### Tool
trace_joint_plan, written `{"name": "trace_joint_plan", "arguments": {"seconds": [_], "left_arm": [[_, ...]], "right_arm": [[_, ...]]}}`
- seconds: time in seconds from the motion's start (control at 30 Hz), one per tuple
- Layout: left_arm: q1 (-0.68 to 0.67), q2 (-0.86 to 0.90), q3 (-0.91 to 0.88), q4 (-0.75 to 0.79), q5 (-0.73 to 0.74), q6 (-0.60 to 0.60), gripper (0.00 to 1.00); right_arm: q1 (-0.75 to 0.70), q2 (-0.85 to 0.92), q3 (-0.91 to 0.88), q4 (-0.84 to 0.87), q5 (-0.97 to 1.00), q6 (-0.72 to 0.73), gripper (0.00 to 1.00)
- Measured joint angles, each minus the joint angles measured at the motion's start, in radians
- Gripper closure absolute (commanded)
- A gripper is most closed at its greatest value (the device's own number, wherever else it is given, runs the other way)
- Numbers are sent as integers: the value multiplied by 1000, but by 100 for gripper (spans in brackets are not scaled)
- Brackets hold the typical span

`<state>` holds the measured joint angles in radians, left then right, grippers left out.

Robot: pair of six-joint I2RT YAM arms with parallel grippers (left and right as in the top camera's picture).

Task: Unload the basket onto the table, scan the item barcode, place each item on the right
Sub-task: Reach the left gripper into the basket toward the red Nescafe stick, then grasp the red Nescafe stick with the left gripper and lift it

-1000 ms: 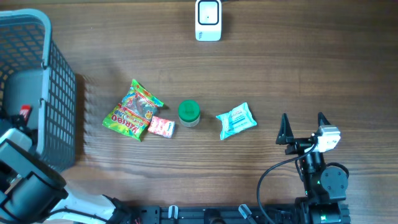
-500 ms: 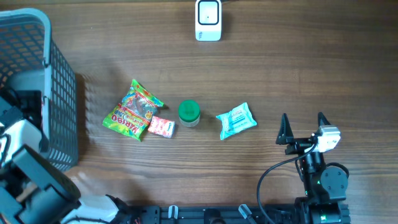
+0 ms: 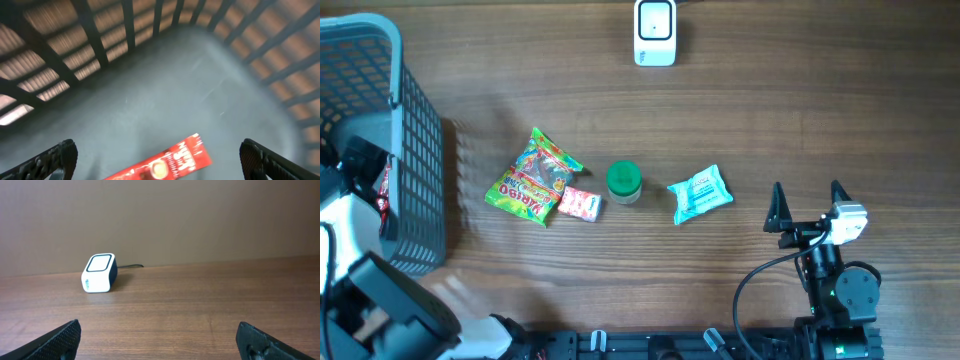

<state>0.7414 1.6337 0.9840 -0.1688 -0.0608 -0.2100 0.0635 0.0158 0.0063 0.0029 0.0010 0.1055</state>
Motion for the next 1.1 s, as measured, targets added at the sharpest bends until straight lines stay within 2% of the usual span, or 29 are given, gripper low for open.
{"name": "trace_joint_plan", "arguments": {"seconds": [0.17,0.33,0.63,0.67,0.73,0.77,0.8,1.1], "left_arm": [[0,118,0,-11,34,112,0],[0,137,0,-11,70,210,0],[0,156,0,-31,76,289,1],[0,160,6,-34,74,292,10],[0,170,18,-45,69,301,51],[0,175,24,-51,65,309,88],[0,180,31,-55,66,315,96],[2,193,51,-59,68,340,96]], "right_arm": [[0,0,0,0,0,0,0],[0,0,0,0,0,0,0],[0,0,0,0,0,0,0],[0,0,0,0,0,0,0],[0,0,0,0,0,0,0],[0,0,0,0,0,0,0],[0,0,0,0,0,0,0],[0,0,0,0,0,0,0]]}}
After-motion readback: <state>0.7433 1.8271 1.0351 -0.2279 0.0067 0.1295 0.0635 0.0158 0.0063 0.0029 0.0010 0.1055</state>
